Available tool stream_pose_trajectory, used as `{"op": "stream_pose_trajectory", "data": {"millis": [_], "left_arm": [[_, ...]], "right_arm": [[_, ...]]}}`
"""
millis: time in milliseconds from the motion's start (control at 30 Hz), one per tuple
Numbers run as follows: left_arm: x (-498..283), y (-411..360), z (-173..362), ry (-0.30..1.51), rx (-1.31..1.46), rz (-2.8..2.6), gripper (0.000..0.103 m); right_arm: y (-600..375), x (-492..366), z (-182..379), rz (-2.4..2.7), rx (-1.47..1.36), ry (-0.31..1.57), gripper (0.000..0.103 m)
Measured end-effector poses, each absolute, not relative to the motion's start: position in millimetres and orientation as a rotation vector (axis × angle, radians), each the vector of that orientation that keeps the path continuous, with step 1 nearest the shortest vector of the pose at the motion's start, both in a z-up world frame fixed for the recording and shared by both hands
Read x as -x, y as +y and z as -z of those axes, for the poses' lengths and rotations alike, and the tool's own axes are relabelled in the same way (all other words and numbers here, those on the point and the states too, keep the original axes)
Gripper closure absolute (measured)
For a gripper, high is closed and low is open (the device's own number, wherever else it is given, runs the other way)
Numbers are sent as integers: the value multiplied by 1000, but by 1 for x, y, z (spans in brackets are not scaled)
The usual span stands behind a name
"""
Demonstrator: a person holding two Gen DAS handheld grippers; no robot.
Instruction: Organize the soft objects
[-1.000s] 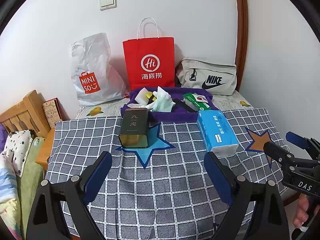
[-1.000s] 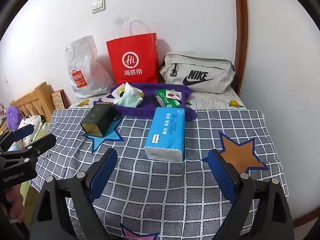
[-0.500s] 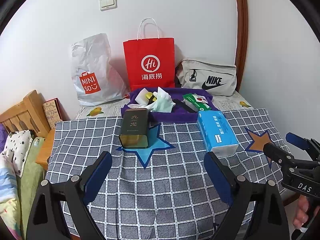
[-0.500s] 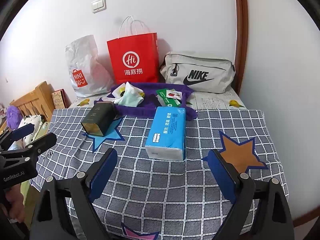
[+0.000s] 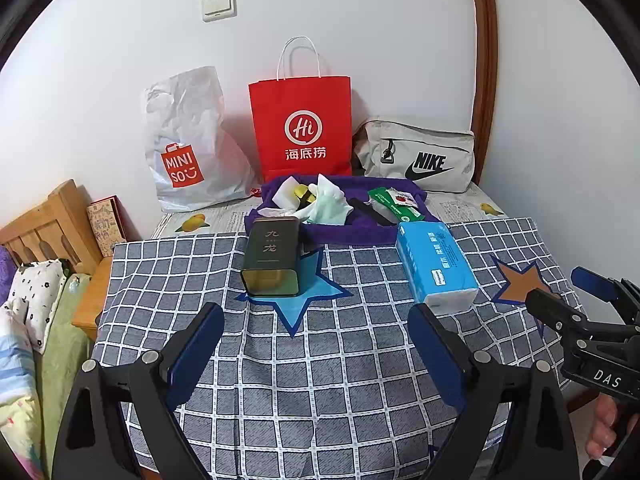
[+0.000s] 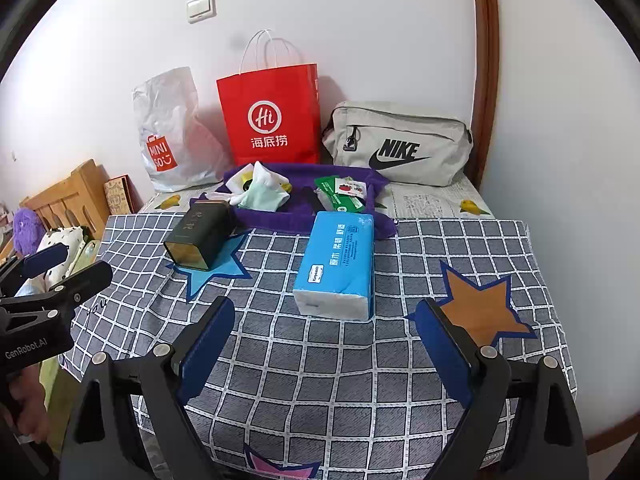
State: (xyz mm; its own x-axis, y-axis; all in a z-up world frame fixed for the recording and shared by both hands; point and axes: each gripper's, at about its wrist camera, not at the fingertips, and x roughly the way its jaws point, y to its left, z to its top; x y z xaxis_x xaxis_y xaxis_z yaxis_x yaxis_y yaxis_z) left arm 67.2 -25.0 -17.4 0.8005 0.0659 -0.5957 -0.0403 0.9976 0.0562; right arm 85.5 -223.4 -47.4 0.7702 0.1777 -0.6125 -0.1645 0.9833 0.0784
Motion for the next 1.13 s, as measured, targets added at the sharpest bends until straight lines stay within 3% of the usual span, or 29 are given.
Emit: {"op": "stream_pose_trajectory", "data": {"millis": [1133], "left_arm": [[-66,-22,16,633,-44,-60,10]], "right_arm": [[-221,-86,47,-188,-13,670,12]]}}
